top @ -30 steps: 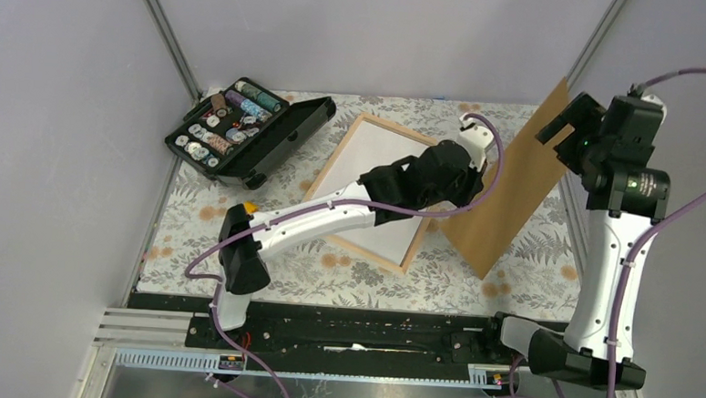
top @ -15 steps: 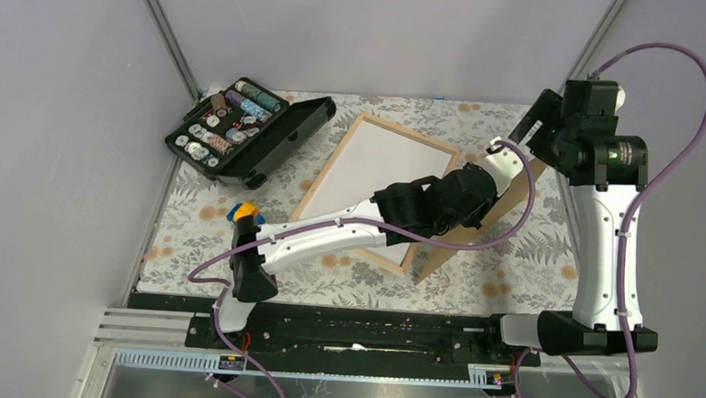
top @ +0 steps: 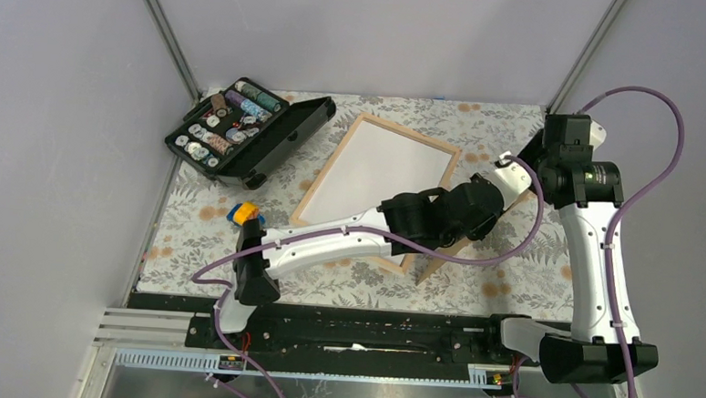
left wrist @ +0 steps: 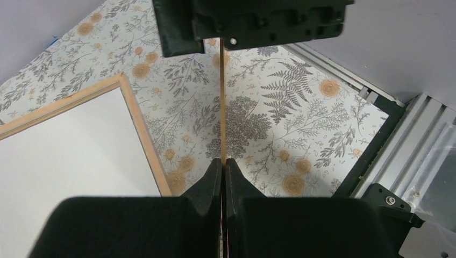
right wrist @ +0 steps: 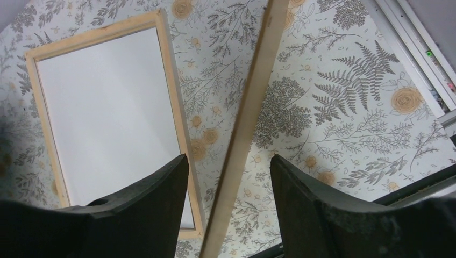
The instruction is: Put the photo into the frame
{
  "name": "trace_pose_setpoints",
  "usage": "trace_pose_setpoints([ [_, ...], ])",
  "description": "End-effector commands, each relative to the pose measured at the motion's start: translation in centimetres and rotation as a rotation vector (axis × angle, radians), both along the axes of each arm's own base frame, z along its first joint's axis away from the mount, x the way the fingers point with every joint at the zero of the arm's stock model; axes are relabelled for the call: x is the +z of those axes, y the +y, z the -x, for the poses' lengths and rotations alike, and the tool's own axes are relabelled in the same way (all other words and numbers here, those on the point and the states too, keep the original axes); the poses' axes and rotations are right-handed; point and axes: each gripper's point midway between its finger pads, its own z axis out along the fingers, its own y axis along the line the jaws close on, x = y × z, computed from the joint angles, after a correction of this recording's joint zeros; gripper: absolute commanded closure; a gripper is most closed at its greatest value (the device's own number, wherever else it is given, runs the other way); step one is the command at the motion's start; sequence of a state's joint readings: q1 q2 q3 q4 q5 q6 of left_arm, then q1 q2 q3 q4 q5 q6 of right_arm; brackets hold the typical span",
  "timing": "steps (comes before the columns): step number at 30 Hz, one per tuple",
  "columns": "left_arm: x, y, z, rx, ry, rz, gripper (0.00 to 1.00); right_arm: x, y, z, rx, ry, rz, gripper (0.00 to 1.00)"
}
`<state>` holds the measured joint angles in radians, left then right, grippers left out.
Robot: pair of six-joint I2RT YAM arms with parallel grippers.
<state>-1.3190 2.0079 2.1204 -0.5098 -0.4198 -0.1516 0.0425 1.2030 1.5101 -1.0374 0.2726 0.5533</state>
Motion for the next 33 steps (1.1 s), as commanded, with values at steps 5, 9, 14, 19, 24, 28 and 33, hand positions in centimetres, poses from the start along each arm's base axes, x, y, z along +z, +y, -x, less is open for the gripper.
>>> trace_pose_setpoints([
  [5,5.8,-0.9,3.3,-0.116,0.006,0.159,0.77,1.1,-0.5,-0.6,-0.094,-0.131,-0.029,0.45],
  [9,8.0,-0.1,5.7,-0.221,0.063,0.227,0.40,0.2,-1.2,0.3,-0.158,-0.187,-0.038,0.65],
  [14,11.4,3.6,7.4,-0.244,0.097,0.318,0.05,-0.6,-2.1,1.2,-0.212,-0.221,-0.018,0.89],
  [19,15.5,9.8,7.5,-0.189,0.062,0.407,0.01,0.9,-3.2,1.9,-0.194,-0.260,0.069,1.00],
  [24,18.0,16.7,6.1,-0.067,0.013,0.467,0.01,6.3,-3.7,2.6,-0.086,-0.358,0.190,1.00],
  [28,19.5,21.4,4.0,0.062,-0.044,0.505,0.01,11.6,-1.0,2.3,0.098,-0.545,0.160,1.00],
  [33,21.2,23.9,2.6,0.133,-0.113,0.491,0.01,16.3,6.1,1.6,0.397,-0.764,-0.089,1.00],
])
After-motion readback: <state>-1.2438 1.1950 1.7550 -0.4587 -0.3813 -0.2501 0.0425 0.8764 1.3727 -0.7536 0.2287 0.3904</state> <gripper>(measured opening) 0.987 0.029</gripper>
